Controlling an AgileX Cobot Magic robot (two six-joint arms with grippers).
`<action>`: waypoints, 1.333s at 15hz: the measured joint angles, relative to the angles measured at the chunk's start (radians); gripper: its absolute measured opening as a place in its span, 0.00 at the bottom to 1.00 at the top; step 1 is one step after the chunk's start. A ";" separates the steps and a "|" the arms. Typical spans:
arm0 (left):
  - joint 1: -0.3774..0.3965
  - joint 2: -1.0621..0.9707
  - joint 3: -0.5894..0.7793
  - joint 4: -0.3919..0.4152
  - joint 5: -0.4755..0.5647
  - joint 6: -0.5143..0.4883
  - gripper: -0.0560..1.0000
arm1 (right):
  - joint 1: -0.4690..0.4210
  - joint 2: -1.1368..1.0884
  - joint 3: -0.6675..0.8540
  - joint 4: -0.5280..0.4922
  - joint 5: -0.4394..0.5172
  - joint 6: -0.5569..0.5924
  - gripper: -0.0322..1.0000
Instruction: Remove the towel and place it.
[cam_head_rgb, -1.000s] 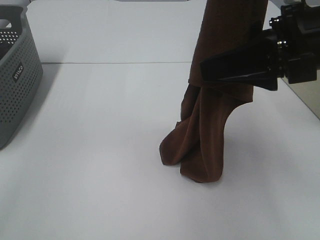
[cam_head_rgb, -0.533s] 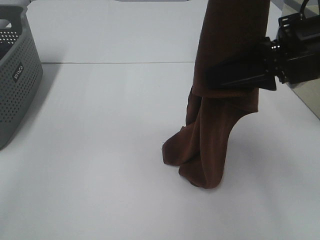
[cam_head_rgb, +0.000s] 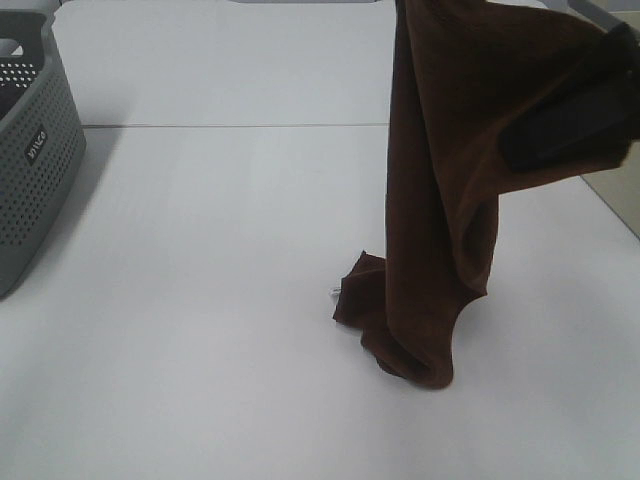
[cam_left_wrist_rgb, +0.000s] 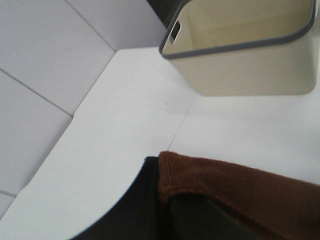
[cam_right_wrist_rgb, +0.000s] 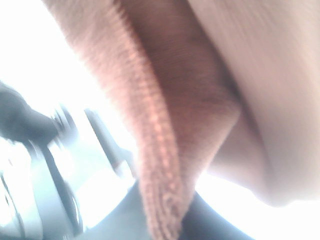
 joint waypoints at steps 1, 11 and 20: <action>0.000 0.000 0.000 0.046 0.059 -0.016 0.05 | 0.000 -0.003 -0.069 -0.122 0.027 0.113 0.04; 0.100 -0.003 0.000 0.328 0.109 -0.086 0.05 | 0.000 0.213 -0.758 -0.538 0.040 0.191 0.04; 0.278 0.016 0.000 0.442 -0.386 -0.245 0.05 | 0.000 0.555 -1.265 -0.458 -0.043 -0.156 0.04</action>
